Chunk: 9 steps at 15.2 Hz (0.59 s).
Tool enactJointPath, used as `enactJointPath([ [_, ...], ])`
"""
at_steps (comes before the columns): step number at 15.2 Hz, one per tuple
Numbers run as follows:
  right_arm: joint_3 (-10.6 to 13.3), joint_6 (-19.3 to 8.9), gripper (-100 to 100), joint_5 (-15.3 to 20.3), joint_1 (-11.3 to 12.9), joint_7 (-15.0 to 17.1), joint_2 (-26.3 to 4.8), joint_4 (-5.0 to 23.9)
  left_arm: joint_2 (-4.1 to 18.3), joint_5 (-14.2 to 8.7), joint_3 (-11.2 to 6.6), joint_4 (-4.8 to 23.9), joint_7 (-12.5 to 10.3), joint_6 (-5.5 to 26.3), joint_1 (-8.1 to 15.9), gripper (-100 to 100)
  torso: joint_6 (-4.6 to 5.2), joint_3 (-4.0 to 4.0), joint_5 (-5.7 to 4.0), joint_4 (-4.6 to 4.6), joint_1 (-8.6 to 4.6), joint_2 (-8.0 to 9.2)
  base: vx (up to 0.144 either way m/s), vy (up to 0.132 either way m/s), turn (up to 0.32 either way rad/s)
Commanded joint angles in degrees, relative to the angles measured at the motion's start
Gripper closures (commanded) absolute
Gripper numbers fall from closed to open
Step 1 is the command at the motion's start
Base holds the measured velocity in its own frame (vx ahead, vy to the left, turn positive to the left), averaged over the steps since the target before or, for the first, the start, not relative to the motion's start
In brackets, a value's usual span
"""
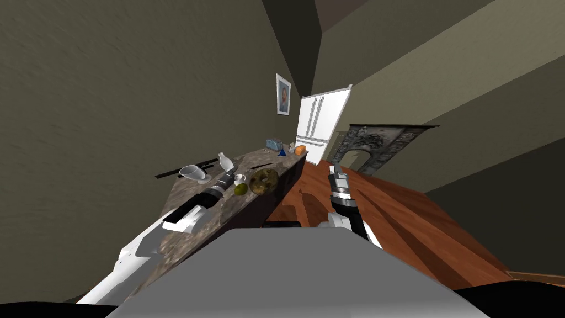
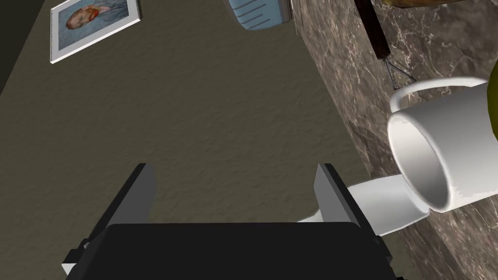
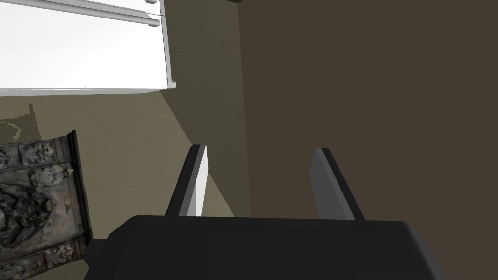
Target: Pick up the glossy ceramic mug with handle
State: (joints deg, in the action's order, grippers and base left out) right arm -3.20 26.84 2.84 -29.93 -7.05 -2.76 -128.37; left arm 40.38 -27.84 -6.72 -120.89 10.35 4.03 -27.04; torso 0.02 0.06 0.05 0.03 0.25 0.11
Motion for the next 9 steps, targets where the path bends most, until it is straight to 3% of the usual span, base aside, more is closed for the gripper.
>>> enactJointPath([
  [1, 0.0, 0.0, 0, 0.0, 0.0, 0.0, 0.0, 0.0, 2.43, -1.91, -0.53, 0.76, 0.47, 2.66, -0.37, -100, 0.0, 0.0, 0.0, 0.0, 0.0, 0.0, -0.027, 0.042, -0.139],
  [2, 0.0, 0.0, 0, 0.0, 0.0, 0.0, 0.0, 0.0, 4.09, -3.86, -1.06, 2.03, 1.11, 4.05, -0.55, -100, 0.0, -0.02, 0.0, -0.01, 0.0, -0.03, -0.033, 0.046, -0.185],
  [4, 0.0, 0.0, 0, 0.0, 0.0, 0.0, 0.0, 0.0, 5.24, -4.42, -1.06, 2.03, 1.11, 5.51, -0.55, -100, -0.01, -0.01, 0.0, -0.01, 0.01, -0.02, -0.031, 0.036, -0.087],
  [5, 0.0, 0.0, 0, 0.0, -0.01, 0.0, 0.0, 0.0, 7.74, -6.96, -1.54, 3.3, 1.74, 7.36, -0.74, -100, -0.03, -0.02, 0.0, -0.01, -0.02, -0.03, -0.028, 0.027, -0.126],
  [7, 0.0, 0.0, 0, 0.0, 0.0, 0.0, 0.0, 0.0, 8.02, -6.96, -1.54, 3.3, 1.74, 8.39, -0.74, -100, 0.01, -0.03, -0.01, -0.01, -0.05, -0.05, -0.026, 0.026, -0.101],
  [8, 0.0, 0.0, 0, 0.0, -0.01, 0.0, 0.0, 0.0, 10.5, -9.48, -1.98, 4.56, 2.37, 10.27, -0.96, -100, -0.02, -0.04, -0.01, -0.01, -0.07, -0.07, -0.025, 0.027, -0.111],
  [9, 0.0, 0.0, 0, 0.0, 0.0, 0.0, 0.0, 0.0, 10.77, -9.52, -1.98, 4.56, 2.37, 11.26, -0.96, -100, 0.0, -0.04, -0.02, -0.02, -0.06, -0.07, -0.031, 0.037, -0.129],
])
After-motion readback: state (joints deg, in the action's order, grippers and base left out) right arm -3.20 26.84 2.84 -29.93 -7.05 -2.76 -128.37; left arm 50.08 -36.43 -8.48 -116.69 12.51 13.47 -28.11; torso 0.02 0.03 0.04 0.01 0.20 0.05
